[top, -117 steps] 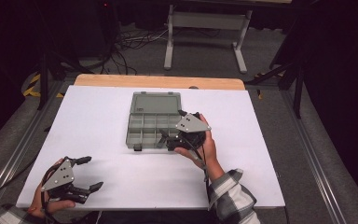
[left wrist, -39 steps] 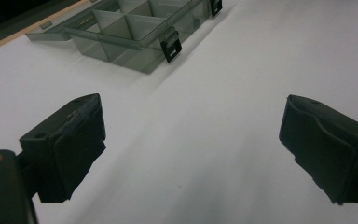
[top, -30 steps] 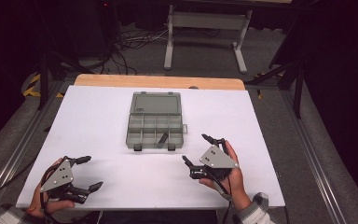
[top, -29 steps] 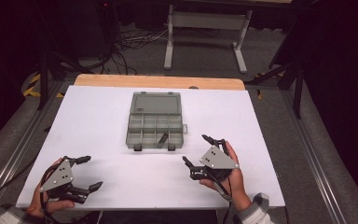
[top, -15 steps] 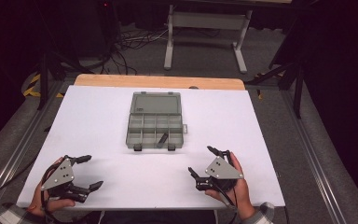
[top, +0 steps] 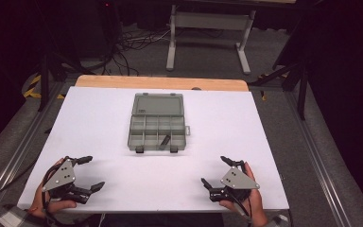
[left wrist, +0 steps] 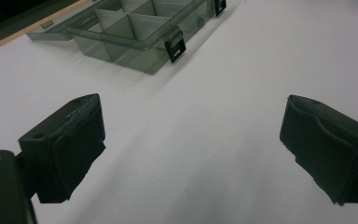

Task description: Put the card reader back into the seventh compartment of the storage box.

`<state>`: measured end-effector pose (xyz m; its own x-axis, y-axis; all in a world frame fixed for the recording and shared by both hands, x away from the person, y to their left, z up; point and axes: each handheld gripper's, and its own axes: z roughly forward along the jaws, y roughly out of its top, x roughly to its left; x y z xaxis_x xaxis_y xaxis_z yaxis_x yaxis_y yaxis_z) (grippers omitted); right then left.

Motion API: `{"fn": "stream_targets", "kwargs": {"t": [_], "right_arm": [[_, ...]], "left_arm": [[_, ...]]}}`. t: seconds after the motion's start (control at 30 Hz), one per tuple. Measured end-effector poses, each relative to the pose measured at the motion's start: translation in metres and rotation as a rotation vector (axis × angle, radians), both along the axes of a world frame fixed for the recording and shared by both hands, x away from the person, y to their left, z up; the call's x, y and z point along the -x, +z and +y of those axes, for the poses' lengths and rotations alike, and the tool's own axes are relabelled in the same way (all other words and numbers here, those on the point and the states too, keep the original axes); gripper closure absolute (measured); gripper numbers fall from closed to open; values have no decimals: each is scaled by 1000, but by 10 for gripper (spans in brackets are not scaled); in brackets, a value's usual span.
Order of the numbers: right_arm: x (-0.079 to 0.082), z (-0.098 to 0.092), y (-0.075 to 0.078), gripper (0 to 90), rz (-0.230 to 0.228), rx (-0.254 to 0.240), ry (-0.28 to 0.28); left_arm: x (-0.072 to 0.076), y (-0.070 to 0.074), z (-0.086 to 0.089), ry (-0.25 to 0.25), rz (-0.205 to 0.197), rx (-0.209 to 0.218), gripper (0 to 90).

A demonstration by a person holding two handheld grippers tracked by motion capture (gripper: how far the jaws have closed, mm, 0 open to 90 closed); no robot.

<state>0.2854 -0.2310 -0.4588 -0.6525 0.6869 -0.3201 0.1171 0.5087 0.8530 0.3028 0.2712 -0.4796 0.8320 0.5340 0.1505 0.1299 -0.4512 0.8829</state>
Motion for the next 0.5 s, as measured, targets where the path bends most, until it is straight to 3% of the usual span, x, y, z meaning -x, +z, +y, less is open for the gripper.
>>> {"fn": "stream_targets", "kwargs": {"t": [0.3, 0.5], "right_arm": [[2, -11, -5, 76, 39, -36, 4], [3, -10, -4, 73, 39, -57, 6]], "left_arm": [[-5, 0, -1, 13, 6, 17, 65], [-4, 1, -1, 6, 2, 26, 64]]}}
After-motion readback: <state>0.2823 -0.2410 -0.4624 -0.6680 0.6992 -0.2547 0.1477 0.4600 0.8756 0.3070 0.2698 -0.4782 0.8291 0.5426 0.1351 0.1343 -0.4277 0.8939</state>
